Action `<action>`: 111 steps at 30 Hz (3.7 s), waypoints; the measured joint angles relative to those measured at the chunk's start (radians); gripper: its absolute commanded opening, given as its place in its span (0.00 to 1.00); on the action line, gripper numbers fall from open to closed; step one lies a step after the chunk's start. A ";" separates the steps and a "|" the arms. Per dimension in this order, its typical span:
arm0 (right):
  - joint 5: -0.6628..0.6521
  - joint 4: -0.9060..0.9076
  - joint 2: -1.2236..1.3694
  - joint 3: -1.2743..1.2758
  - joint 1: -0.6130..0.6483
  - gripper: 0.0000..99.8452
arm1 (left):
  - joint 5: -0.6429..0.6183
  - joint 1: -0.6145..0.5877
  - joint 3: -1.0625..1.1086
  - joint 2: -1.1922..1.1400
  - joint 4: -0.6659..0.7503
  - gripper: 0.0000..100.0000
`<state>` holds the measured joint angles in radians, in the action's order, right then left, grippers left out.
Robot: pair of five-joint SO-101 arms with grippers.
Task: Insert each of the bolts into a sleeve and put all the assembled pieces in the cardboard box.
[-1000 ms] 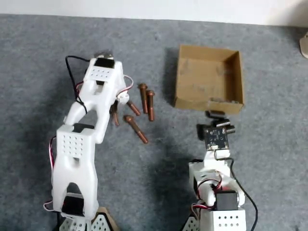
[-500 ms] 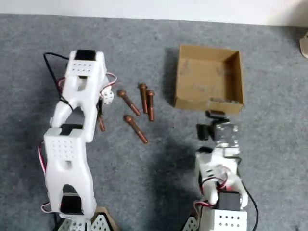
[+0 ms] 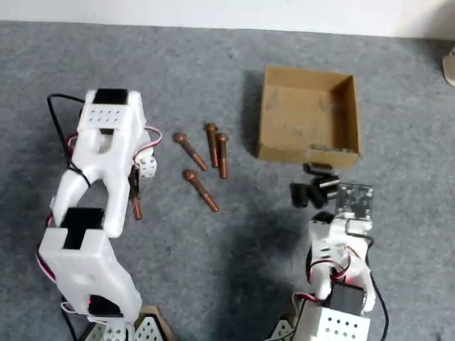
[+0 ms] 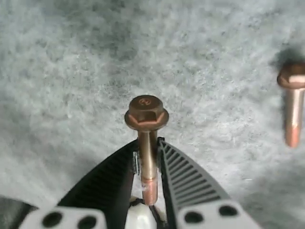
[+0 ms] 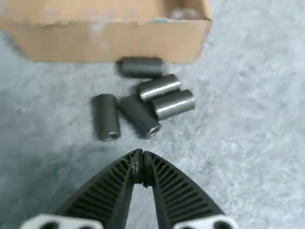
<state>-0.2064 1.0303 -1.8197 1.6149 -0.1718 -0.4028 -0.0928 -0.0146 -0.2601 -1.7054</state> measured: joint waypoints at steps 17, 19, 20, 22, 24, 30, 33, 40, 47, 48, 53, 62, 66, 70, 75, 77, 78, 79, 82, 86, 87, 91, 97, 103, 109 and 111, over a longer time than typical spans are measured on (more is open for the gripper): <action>-0.097 0.071 0.937 -0.608 0.034 0.00 | 0.023 0.000 0.195 0.118 0.198 0.00; -0.098 0.061 1.071 -0.672 0.049 0.00 | 0.021 0.000 0.195 0.118 0.199 0.00; -0.098 0.048 1.129 -0.697 0.063 0.01 | 0.021 0.000 0.195 0.118 0.201 0.00; -0.106 0.031 1.220 -0.723 0.103 0.05 | 0.021 0.000 0.195 0.118 0.203 0.00; -0.115 0.023 1.293 -0.736 0.149 0.15 | 0.021 0.000 0.195 0.118 0.203 0.00; -0.078 -0.015 1.456 -0.827 0.218 0.21 | 0.023 0.000 0.216 0.118 0.206 0.00; -0.077 -0.021 1.524 -0.873 0.213 0.20 | 0.023 0.000 0.226 0.118 0.230 0.00; -0.095 -0.025 1.648 -0.974 0.216 0.20 | 0.021 0.000 0.226 0.118 0.239 0.00; -0.101 -0.025 1.761 -1.062 0.218 0.20 | 0.021 0.000 0.226 0.118 0.241 0.00; -0.101 -0.025 1.781 -1.077 0.218 0.20 | 0.021 0.000 0.226 0.118 0.241 0.00; -0.101 -0.029 1.901 -1.169 0.213 0.20 | 0.021 0.000 0.226 0.118 0.241 0.00; -0.101 -0.025 2.047 -1.247 0.241 0.20 | 0.021 0.000 0.226 0.118 0.241 0.00; -0.101 -0.025 2.081 -1.252 0.261 0.14 | 0.021 0.000 0.227 0.118 0.242 0.00; -0.101 -0.025 2.085 -1.260 0.262 0.02 | 0.021 0.000 0.229 0.118 0.242 0.00; -0.101 -0.025 2.088 -1.269 0.259 0.01 | 0.023 0.000 0.229 0.118 0.242 0.00; -0.101 0.020 2.093 -1.277 0.259 0.01 | 0.021 0.000 0.229 0.118 0.242 0.00; -0.101 0.048 2.094 -1.281 0.261 0.01 | 0.021 0.000 0.229 0.118 0.242 0.00; -0.101 0.069 2.084 -1.287 0.262 0.01 | 0.021 0.000 0.229 0.118 0.242 0.00; -0.101 0.089 1.999 -1.261 0.270 0.01 | 0.021 0.000 0.229 0.118 0.242 0.00; -0.103 0.086 1.731 -1.126 0.299 0.01 | 0.023 0.000 0.229 0.129 0.222 0.00; -0.104 0.081 1.662 -1.077 0.310 0.01 | 0.023 0.000 0.233 0.146 0.219 0.00; -0.104 0.015 1.367 -0.862 0.324 0.01 | 0.021 0.003 0.296 0.252 0.216 0.00; -0.104 -0.055 1.181 -0.643 0.327 0.01 | 0.023 0.107 0.482 0.422 0.302 0.00; -0.183 -0.061 1.220 -0.612 0.327 0.07 | 0.021 0.132 0.637 0.557 0.433 0.00; -0.358 -0.061 1.332 -0.643 0.325 0.07 | 0.021 0.130 0.709 0.641 0.489 0.00; -0.407 -0.048 1.382 -0.684 0.325 0.08 | 0.021 0.130 0.726 0.649 0.514 0.00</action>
<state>-0.6130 0.9828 -0.4373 0.9306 0.1534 -0.3813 0.0376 0.7112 0.3890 -1.1914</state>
